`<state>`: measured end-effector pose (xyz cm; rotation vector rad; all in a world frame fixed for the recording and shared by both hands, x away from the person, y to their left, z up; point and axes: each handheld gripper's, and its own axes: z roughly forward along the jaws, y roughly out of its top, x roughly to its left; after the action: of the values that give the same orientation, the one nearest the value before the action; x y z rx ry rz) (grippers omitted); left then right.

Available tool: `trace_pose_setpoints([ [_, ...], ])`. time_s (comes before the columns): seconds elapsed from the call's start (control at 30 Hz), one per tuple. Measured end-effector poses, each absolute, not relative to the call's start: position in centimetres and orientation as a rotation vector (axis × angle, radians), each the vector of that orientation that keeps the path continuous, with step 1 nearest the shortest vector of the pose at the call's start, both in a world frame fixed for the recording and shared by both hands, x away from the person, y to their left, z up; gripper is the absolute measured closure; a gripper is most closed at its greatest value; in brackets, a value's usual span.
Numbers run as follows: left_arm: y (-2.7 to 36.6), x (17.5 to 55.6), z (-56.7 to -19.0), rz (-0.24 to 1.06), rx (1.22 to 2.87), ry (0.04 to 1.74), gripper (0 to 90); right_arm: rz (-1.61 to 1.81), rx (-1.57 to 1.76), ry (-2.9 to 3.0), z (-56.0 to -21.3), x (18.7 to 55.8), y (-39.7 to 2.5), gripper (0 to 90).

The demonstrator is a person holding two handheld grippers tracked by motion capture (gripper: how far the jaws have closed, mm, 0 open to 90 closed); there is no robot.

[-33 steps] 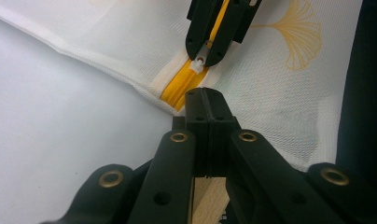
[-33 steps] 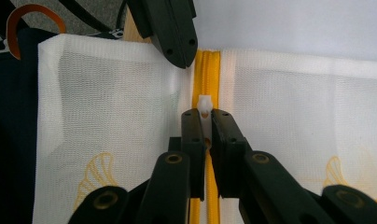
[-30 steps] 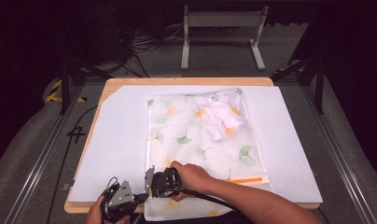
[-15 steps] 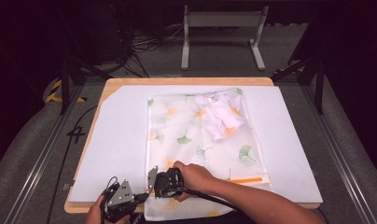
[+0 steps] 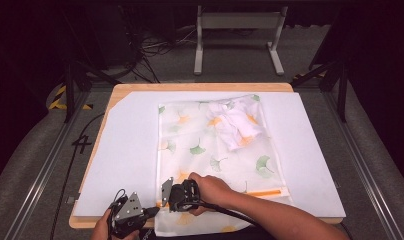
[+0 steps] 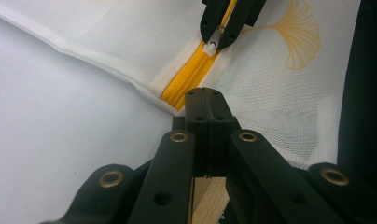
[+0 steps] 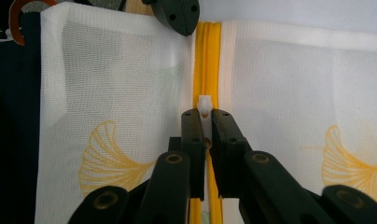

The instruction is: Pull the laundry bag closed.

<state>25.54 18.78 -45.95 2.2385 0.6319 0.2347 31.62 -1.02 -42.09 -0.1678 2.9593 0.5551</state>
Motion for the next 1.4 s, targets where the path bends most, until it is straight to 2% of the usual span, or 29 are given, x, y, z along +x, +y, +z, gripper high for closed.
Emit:
trace_pose_setpoints([
  [1.4, 18.8, 25.7, -45.9, 0.223, 2.244, 0.616, 90.0, 0.549, -0.14, 2.963, -42.0, 31.7, -3.4, 84.3],
])
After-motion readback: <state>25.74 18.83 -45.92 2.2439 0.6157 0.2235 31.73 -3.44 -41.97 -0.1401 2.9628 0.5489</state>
